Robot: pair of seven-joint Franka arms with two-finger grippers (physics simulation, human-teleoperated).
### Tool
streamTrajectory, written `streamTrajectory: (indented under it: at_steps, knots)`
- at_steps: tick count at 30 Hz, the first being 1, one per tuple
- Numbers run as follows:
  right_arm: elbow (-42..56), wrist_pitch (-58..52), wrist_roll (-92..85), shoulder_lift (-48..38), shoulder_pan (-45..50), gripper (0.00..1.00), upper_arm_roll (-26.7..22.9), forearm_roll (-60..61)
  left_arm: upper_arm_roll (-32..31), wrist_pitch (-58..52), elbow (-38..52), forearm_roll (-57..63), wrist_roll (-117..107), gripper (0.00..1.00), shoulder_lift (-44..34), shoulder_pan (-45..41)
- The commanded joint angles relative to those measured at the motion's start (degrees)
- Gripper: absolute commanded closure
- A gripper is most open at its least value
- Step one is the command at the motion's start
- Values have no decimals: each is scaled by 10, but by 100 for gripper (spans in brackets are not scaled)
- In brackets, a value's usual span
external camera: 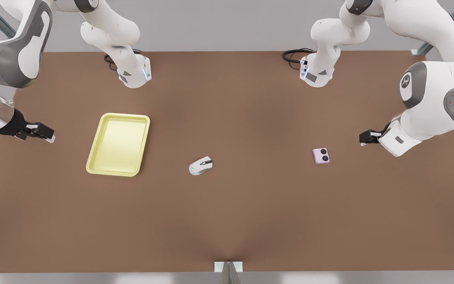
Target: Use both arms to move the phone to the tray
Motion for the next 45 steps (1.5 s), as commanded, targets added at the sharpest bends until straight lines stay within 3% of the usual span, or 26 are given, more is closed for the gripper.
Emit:
streamTrajectory:
  at_steps: [1,3,7,14,19,32,43,45]
  knots:
    - [0,18,-2,0,0,0,0,1,0,25,0,0,17,0,2,-1]
    - [0,18,-2,0,0,0,-1,0,-3,71,-31,-2,-75,0,23,-13]
    - [0,17,-2,0,0,0,-1,0,-3,304,-290,-9,-190,0,-42,-29]
    - [0,17,-2,0,0,0,-1,0,12,663,-537,-48,-251,0,-20,-28]
    - [0,17,-2,-1,0,0,-1,0,18,747,-587,-49,-287,0,9,-28]
    - [0,17,-2,-1,0,0,0,-1,20,711,-609,-34,-119,0,23,-43]
    - [0,17,-2,1,0,0,0,2,23,729,-603,-13,-117,0,75,-43]
    - [0,17,-2,1,1,0,0,2,22,729,-603,-13,-117,10,75,-43]
